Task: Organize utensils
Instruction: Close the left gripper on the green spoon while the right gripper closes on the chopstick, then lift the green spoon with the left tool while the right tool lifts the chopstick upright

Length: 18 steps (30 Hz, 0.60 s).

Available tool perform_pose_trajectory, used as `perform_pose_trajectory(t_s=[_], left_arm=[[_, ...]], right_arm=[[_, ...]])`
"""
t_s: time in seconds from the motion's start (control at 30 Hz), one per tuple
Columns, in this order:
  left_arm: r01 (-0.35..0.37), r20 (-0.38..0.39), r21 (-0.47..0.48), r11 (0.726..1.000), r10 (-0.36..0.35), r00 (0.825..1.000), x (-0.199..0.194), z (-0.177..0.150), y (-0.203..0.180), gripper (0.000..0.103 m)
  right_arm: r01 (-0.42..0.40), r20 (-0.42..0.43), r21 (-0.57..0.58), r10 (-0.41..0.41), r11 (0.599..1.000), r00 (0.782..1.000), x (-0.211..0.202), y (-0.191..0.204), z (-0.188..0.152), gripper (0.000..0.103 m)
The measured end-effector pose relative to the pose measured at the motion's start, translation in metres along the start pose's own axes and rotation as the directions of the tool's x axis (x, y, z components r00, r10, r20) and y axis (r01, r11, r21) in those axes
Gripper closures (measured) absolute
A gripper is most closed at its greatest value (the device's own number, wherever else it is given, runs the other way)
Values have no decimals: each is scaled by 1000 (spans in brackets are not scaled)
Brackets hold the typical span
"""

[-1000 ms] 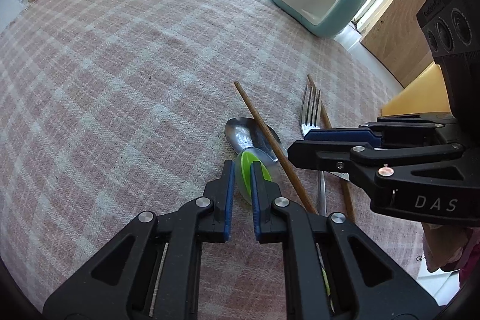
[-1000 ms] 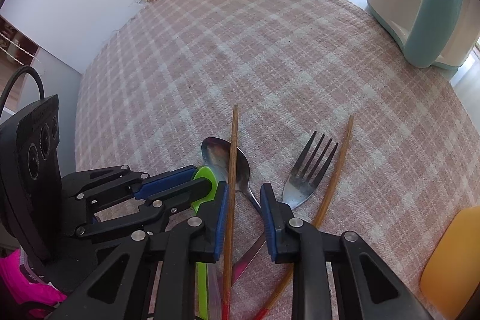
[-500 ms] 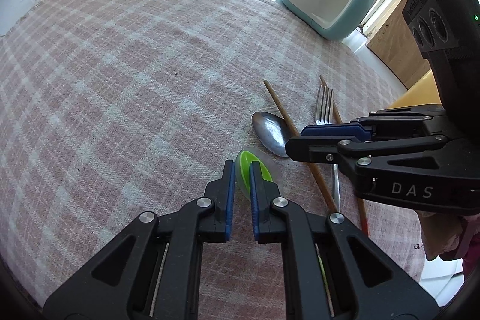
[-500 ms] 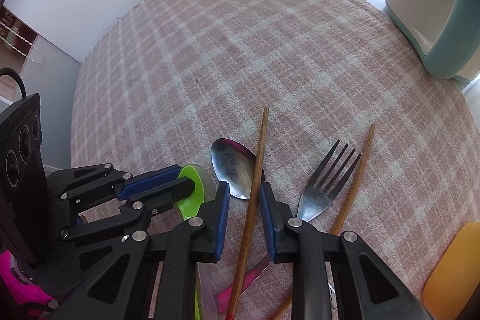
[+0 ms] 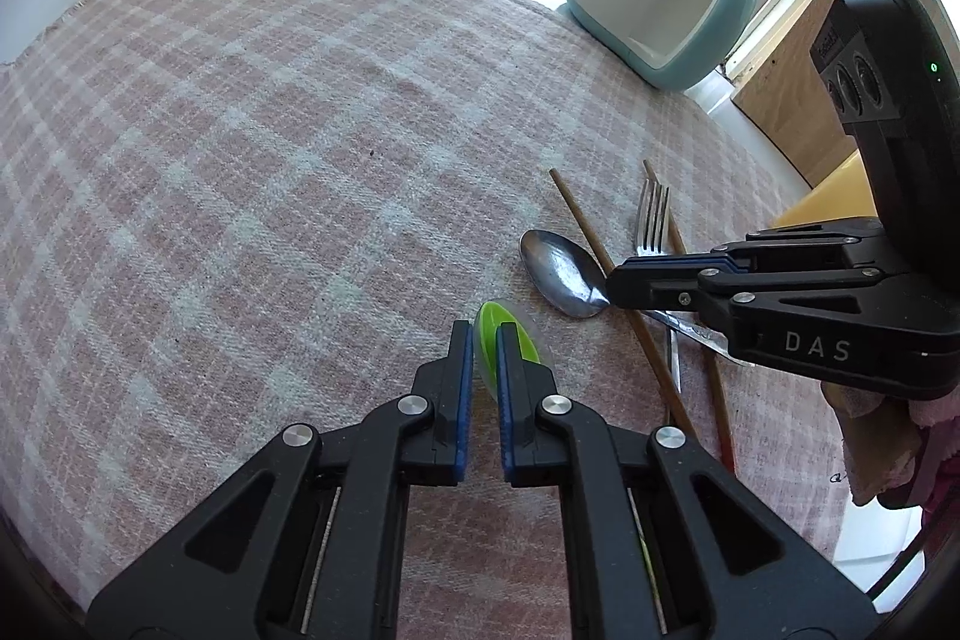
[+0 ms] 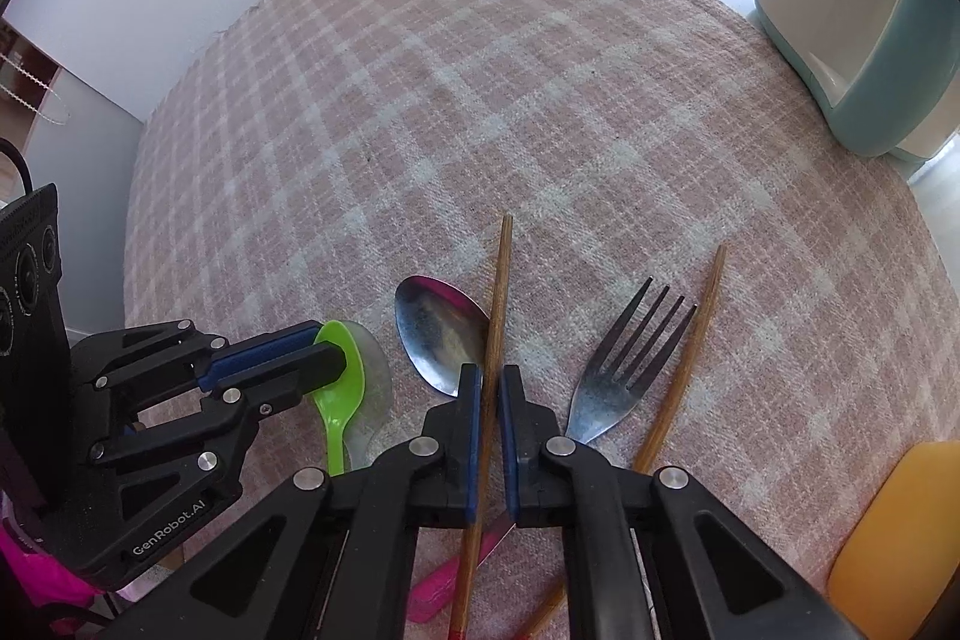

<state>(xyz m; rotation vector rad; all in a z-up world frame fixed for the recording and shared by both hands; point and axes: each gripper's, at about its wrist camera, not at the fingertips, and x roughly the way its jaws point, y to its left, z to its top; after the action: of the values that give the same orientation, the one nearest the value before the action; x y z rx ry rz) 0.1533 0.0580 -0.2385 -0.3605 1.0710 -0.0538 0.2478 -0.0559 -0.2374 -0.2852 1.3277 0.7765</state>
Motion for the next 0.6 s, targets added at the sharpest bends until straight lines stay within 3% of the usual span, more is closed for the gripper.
perform_pose_trajectory(t_s=[0.5, 0.53, 0.6], left_arm=[[17, -18, -81, 997, -19, 1000, -6, -2, 23, 97], [13, -23, -85, 996, -15, 1000, -6, -2, 23, 95], [1, -35, -105, 995, -5, 999, -8, -5, 24, 75]], right_arm=[[1, 25, 4, -1, 1000, 1000, -13, -6, -6, 100], [2, 23, 1, -2, 1000, 1000, -12, -5, -7, 100], [3, 20, -2, -3, 1000, 1000, -12, -4, -8, 100]])
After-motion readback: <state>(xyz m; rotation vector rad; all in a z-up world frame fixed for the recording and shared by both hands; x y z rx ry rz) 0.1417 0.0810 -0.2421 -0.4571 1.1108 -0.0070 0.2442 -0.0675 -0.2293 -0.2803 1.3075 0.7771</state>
